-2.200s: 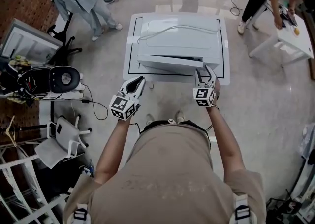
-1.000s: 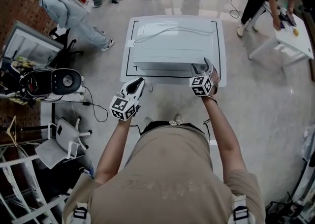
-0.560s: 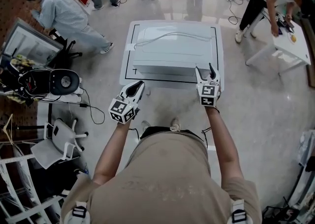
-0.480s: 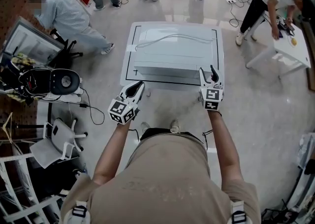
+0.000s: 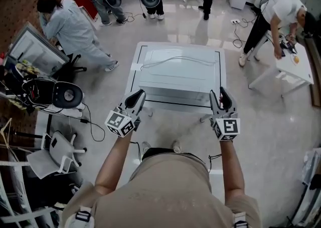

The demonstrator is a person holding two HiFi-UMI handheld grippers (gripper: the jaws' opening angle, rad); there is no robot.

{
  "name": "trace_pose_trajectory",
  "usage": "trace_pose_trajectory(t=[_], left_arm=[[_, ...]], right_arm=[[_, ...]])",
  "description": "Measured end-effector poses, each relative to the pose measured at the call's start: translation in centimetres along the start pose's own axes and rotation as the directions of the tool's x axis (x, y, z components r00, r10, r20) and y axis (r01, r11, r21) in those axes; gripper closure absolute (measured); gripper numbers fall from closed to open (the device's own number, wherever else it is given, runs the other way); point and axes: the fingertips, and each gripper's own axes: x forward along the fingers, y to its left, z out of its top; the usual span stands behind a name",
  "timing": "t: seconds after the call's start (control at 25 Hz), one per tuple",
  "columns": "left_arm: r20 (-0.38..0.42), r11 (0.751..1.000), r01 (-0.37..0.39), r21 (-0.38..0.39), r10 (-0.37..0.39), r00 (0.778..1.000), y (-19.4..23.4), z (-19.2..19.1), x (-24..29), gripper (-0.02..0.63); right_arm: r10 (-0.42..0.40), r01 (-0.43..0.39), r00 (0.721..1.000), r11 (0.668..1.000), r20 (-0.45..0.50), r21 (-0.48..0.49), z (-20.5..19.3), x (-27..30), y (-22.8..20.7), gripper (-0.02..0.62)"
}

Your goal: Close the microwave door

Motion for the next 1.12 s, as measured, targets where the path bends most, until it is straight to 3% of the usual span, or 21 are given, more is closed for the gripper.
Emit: trace_pose_trajectory(t=[0.24,1.12], left_arm=[[0.039,1.000,0.020,0.014,-0.021,0.999,-0.8,1.8,0.9,0.591],[-0.011,0.998,0.062,-0.006,-0.062,0.998,-2.6,0.3,1.7,0.591]], right_arm=[[0.002,0.000,0.999,0.999,0.049,-0.032,0.9,-1.4,-0.1,0.425],[-0.054,0.054,0.998,0.999,-0.019,0.003,-3.6,-2.6,-2.4,0.426]])
